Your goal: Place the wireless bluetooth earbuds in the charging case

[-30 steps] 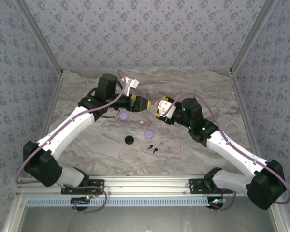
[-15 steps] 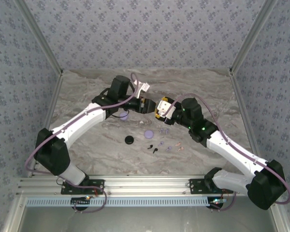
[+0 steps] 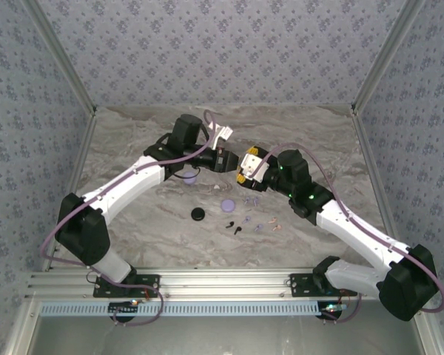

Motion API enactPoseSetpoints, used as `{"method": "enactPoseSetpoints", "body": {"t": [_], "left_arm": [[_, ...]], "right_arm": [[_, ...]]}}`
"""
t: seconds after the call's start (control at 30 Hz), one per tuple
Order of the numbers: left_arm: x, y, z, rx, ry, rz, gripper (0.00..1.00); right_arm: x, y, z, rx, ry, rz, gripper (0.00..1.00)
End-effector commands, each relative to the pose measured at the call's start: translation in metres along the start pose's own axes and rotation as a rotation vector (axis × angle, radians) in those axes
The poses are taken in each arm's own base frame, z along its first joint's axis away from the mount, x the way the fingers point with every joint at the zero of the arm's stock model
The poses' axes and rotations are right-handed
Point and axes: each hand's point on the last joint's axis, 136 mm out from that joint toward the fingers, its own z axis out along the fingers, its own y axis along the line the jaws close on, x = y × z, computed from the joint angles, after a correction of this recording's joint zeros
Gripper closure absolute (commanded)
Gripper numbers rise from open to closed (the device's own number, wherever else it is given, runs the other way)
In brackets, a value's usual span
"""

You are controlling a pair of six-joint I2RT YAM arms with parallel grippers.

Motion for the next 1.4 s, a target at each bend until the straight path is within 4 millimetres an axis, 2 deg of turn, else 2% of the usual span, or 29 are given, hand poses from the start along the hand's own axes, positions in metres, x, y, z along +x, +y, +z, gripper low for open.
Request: {"method": "enactPoseSetpoints", "body": {"t": [0.0, 0.1, 0.13, 0.27, 0.4, 0.53, 0.63, 0.7, 0.77, 1.0, 1.37], "left_arm": [[-0.016, -0.020, -0.007, 0.028, -0.044, 0.081, 0.78], [-0.023, -0.021, -0.013, 0.004, -0.095, 0.122, 0.83], [-0.026, -0.023, -0.015, 0.002, -0.120, 0.145, 0.86], [-0.040, -0.033, -0.031, 0.004, -0.289, 0.270, 0.87], [-0.049, -0.039, -0.051, -0.008, -0.471, 0.403, 0.88], [-0.048, -0.045, -0.062, -0.007, -0.572, 0.495, 0.90], [-0.045, -0.051, -0.063, 0.005, -0.588, 0.536, 0.91], [-0.040, -0.055, -0.060, 0.014, -0.574, 0.564, 0.92], [-0.037, -0.057, -0.059, 0.012, -0.564, 0.580, 0.94], [-0.034, -0.059, -0.057, 0.021, -0.549, 0.596, 0.98], [-0.029, -0.062, -0.054, 0.034, -0.523, 0.623, 1.00]], "right_arm": [[-0.006, -0.004, -0.007, -0.016, -0.004, 0.048, 0.15], [-0.004, -0.005, -0.016, -0.026, -0.014, 0.119, 0.01], [-0.004, -0.007, -0.019, -0.028, -0.023, 0.149, 0.00], [-0.006, -0.013, -0.036, -0.071, -0.107, 0.365, 0.00], [-0.017, -0.025, -0.049, -0.135, -0.242, 0.602, 0.00], [-0.030, -0.037, -0.052, -0.127, -0.329, 0.703, 0.00], [-0.040, -0.046, -0.051, -0.133, -0.356, 0.732, 0.00], [-0.046, -0.050, -0.049, -0.139, -0.358, 0.731, 0.05], [-0.047, -0.055, -0.045, -0.134, -0.346, 0.732, 0.08], [-0.051, -0.063, -0.030, -0.150, -0.325, 0.734, 0.09], [-0.053, -0.077, -0.021, -0.126, -0.314, 0.729, 0.09]]}}
